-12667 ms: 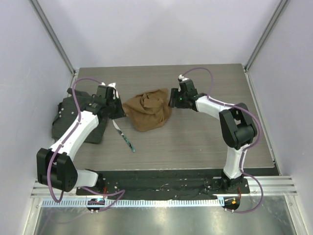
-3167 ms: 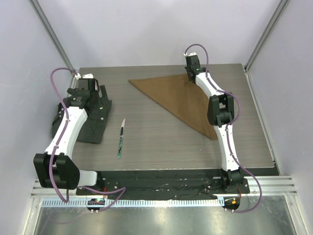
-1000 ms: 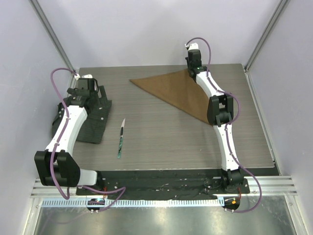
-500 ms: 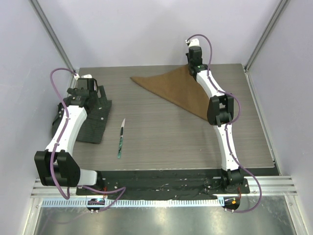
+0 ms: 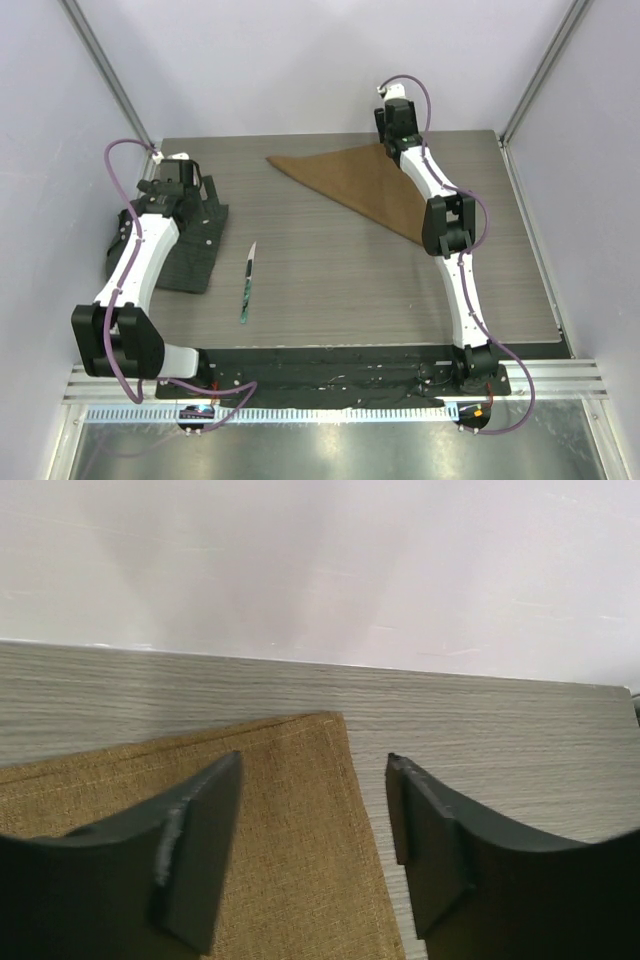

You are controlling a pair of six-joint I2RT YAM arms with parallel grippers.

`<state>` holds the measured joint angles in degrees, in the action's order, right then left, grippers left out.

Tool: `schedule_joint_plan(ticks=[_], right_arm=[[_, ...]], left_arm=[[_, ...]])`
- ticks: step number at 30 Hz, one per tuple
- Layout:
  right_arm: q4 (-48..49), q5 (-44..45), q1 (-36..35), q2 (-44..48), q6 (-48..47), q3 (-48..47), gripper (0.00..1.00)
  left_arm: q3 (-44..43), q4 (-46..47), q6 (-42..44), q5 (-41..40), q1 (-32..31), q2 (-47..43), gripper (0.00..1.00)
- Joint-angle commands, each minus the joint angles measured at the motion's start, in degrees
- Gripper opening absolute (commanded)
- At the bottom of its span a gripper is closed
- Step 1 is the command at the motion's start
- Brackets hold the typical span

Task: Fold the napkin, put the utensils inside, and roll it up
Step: Fold the napkin, then grab a utensil with the right arm

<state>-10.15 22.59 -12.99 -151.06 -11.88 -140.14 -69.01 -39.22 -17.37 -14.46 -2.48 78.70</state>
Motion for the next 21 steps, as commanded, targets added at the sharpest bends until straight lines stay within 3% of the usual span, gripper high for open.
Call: schedule_joint_plan(ticks=[1,12,17,21], right_arm=[[3.6,-1.2,0.2,3.1,-0.1,-0.7,0.72],[2.1,-9.7,-0.4,19.1,4.3,15.8,0.78],[0.0,-13.6,-0.7,26.9,13.9,27.6,0.73],[-1.0,-18.7,-0.7,34.8,20.2,38.1,0.68]], left_arm=[[-0.3,2.0,0.4,0.4,0.5,0.0,1.00],[-0.3,2.0,0.1,2.9,0.5,-0.7,1.00],[1.1,1.9,-1.3,3.5,0.0,0.4,1.00],[1.4,-0.7,-3.7,2.0,-4.7,3.1,0.97]])
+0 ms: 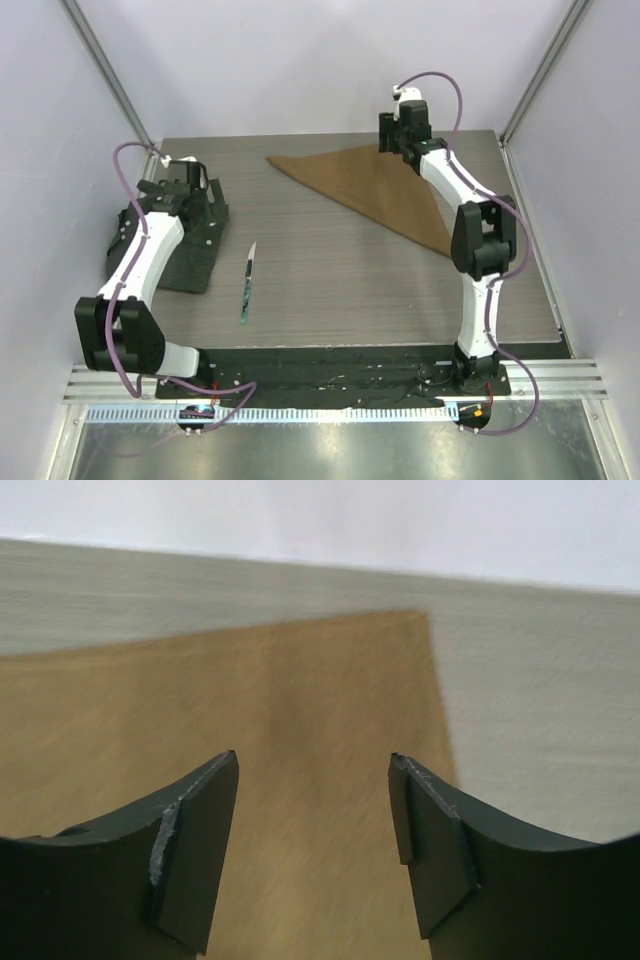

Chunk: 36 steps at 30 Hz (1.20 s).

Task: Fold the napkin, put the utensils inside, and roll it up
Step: Grab a utensil with the right arm

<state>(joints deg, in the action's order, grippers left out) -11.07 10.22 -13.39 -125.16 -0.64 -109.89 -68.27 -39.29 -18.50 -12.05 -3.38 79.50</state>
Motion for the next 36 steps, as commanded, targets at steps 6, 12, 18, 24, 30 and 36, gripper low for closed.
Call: schedule_joint_plan(ticks=[6,12,18,24,30,36], right_arm=[[0.5,-11.7,-0.8,19.7,13.1,23.1,0.66],[0.6,-13.8,-1.0,25.5,14.7,30.8,0.65],[1.2,-16.7,-1.2,26.3,15.8,32.5,0.63],[1.1,-17.5,-1.7,26.6,16.5,33.3,0.62],[0.7,-17.5,-2.1,27.0,16.4,33.5,0.62],[0.0,-17.3,-2.2,27.3,16.1,33.2,0.62]], left_arm=[[7.5,-2.6,-9.2,1.1,-9.8,3.5,0.91],[14.9,-1.8,-14.5,3.9,-14.9,2.0,0.86],[19.8,-0.3,-17.5,5.3,-16.2,1.4,0.72],[22.8,2.3,-18.8,6.9,-16.5,2.2,0.57],[23.6,5.3,-18.9,9.2,-17.0,4.5,0.41],[24.0,8.4,-21.2,11.7,-18.4,6.7,0.19]])
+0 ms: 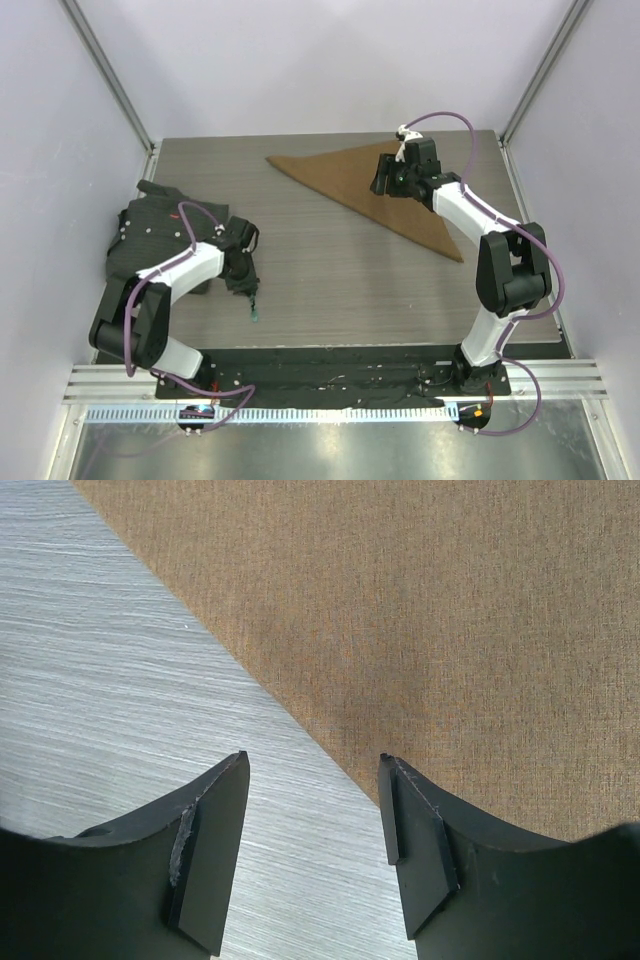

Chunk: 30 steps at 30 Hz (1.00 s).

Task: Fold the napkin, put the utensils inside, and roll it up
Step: Grab a utensil with the right arm

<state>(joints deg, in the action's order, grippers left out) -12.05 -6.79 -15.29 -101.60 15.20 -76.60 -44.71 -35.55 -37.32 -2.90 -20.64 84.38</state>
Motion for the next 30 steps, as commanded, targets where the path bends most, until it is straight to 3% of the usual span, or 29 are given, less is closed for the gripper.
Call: schedule_joint_plan(ticks=[1,7,19,26,27,29,30], right_arm=[[1.0,-0.2,-0.4,3.7,0.3,-0.2,0.62],[0.2,-0.2,-0.4,4.2,-0.2,0.2,0.62],[-1.1,-0.9,-1.4,6.8,-1.0,4.1,0.62],[-2.3,-0.2,-2.0,7.6,-1.0,5.3,0.62],[-2.3,-0.2,-2.4,7.7,-0.9,5.3,0.62],[-2.9,0.0,-2.7,7.8,-1.0,5.2,0.62],[-3.0,0.2,-3.0,7.9,-1.0,5.2,0.62]], left_arm=[[0.2,5.1,-2.8,2.5,-1.6,2.5,0.13],[-2.6,10.0,-8.4,5.8,-4.7,6.7,0.02],[-14.1,17.1,-14.4,7.6,-10.6,18.2,0.03],[-17.5,17.1,-13.5,10.4,-11.2,21.0,0.28],[-17.9,17.1,-13.3,10.5,-11.3,20.7,0.38],[-18.7,16.8,-12.6,10.5,-11.3,20.0,0.48],[-18.9,16.1,-12.3,10.4,-11.3,19.6,0.61]])
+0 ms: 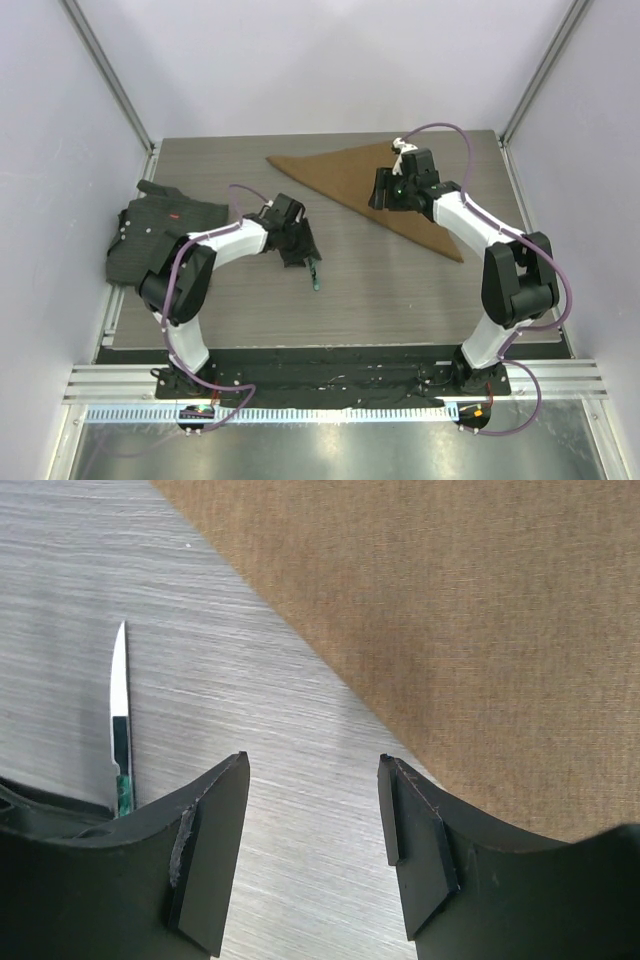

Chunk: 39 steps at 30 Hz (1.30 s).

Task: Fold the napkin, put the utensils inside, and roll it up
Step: Grab a utensil with the right arm

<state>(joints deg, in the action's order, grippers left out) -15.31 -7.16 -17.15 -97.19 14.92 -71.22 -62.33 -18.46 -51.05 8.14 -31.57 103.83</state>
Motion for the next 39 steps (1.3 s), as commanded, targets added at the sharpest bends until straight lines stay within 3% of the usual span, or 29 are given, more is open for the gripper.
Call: schedule_joint_plan(ticks=[1,7,9,15,23,31,39], right_arm=[[-0.1,0.8,-1.4,3.8,-0.6,-0.1,0.62],[-1.2,2.4,-3.9,5.3,-1.6,0.0,0.62],[-1.5,3.5,-6.0,5.4,-2.1,0.5,0.62],[-0.6,6.2,-13.1,5.9,0.1,3.4,0.59],[-3.3,6.3,-24.6,-0.9,2.5,1.0,0.56],[-6.9,10.5,-30.7,-9.2,4.3,-4.0,0.54],[-10.3,11.9,-32.5,-14.3,3.5,-8.4,0.52]], left_arm=[[-2.1,-1.5,1.8,-1.0,-0.4,-0.7,0.67],[-2.8,-9.1,7.9,2.9,1.2,-6.8,0.89],[-0.3,-10.1,8.9,6.9,5.7,-11.9,0.92],[0.5,-16.9,14.0,7.8,18.6,-24.7,0.95],[-7.0,-17.4,21.2,9.2,34.6,-27.0,0.95],[-4.9,-13.6,22.5,8.9,36.6,-26.5,0.94],[-3.9,-13.0,22.0,13.6,37.5,-25.6,0.94]])
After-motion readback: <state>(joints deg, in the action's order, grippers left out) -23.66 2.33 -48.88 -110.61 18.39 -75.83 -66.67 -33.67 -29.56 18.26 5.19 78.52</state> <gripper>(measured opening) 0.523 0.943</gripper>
